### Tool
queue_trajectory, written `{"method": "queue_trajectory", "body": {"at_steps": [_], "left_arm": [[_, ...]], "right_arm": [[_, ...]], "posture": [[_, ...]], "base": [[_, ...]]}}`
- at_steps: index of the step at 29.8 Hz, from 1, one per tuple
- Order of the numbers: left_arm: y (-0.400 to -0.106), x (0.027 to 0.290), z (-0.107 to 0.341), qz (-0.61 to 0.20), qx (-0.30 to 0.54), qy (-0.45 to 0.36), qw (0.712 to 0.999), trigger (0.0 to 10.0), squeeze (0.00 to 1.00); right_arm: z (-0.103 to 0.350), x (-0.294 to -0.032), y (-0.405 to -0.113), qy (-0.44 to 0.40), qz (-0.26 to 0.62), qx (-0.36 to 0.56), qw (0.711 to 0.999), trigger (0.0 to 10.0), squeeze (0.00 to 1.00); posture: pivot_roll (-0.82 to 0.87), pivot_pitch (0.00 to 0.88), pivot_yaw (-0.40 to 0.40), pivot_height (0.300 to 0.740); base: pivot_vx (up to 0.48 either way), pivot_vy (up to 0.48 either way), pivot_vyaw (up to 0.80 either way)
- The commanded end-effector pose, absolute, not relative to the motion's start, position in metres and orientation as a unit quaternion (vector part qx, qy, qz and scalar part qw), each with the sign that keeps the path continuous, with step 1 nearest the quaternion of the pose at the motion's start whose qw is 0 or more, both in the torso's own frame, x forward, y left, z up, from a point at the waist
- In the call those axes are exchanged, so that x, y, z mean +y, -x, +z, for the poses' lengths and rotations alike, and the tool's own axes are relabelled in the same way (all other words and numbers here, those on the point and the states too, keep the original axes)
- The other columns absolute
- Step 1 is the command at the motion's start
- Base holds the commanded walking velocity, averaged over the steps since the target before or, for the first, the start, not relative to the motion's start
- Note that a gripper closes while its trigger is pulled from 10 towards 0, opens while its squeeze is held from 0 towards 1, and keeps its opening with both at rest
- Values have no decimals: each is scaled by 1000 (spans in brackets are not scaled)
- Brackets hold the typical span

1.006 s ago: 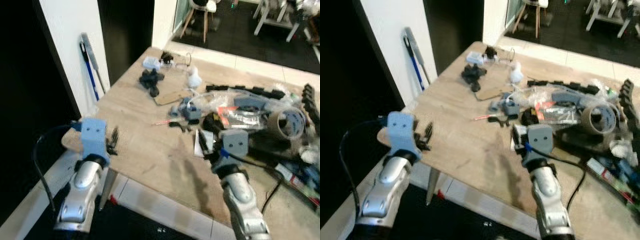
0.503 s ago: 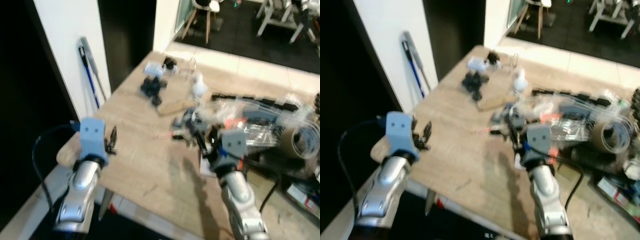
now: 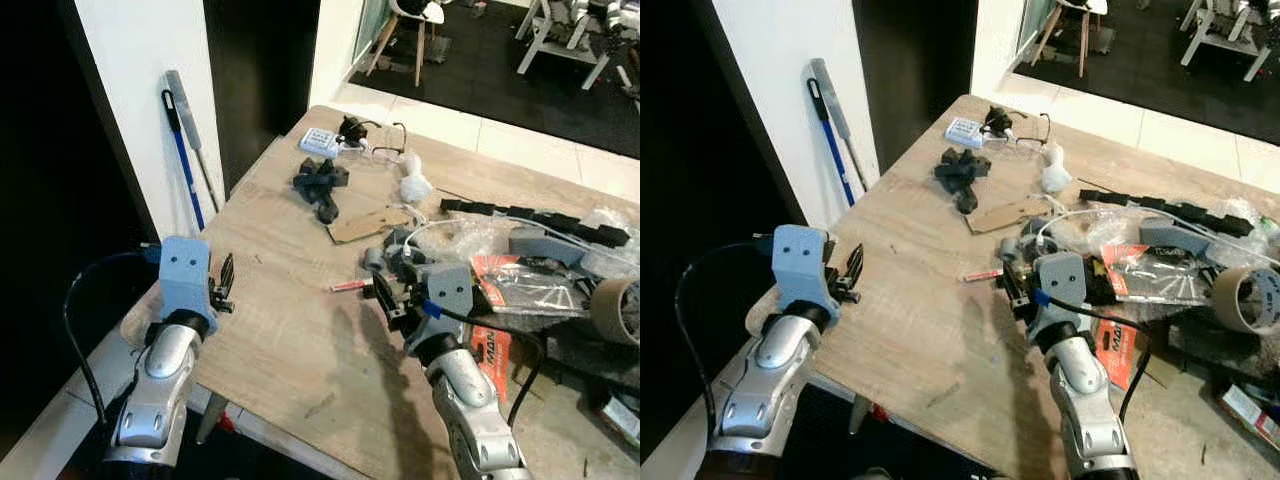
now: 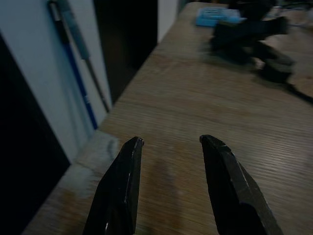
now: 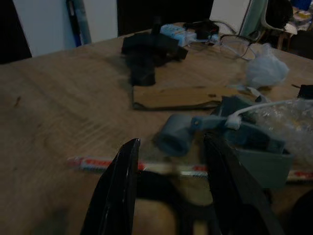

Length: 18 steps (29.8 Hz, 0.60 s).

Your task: Picking trash to rubbish bin

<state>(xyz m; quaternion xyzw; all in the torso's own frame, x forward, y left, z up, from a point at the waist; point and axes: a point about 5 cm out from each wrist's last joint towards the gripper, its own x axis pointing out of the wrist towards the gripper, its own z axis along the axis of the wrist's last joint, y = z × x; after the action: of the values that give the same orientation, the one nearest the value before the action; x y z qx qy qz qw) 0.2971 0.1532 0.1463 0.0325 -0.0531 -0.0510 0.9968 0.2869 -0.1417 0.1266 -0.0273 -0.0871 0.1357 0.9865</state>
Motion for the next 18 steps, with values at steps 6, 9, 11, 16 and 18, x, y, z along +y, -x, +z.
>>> {"method": "queue_trajectory", "body": {"at_steps": [6,9,11,16,18], "left_arm": [[-300,149,142,-79,-40,-64,994,10000,0],[-302,145,143,-100,-40,-71,992,10000,0],[-303,144,144,-108,-40,-72,991,10000,0],[-305,139,148,-170,-51,-79,981,10000,0],[-305,138,149,-193,-52,-87,976,10000,0]], "right_arm": [[118,-133,-295,49,172,-61,982,10000,1000],[119,-130,-302,53,184,-60,980,10000,1000],[119,-129,-304,55,186,-60,979,10000,1000],[124,-129,-318,65,188,-56,979,10000,1000],[123,-129,-320,70,190,-47,978,10000,1000]], "posture": [[-38,153,-51,740],[-31,160,-55,740],[-31,160,-55,740],[-31,165,-48,740],[-34,167,-50,740]], "base": [[0,0,0],[0,0,0],[0,0,0],[0,0,0],[0,0,0]]}}
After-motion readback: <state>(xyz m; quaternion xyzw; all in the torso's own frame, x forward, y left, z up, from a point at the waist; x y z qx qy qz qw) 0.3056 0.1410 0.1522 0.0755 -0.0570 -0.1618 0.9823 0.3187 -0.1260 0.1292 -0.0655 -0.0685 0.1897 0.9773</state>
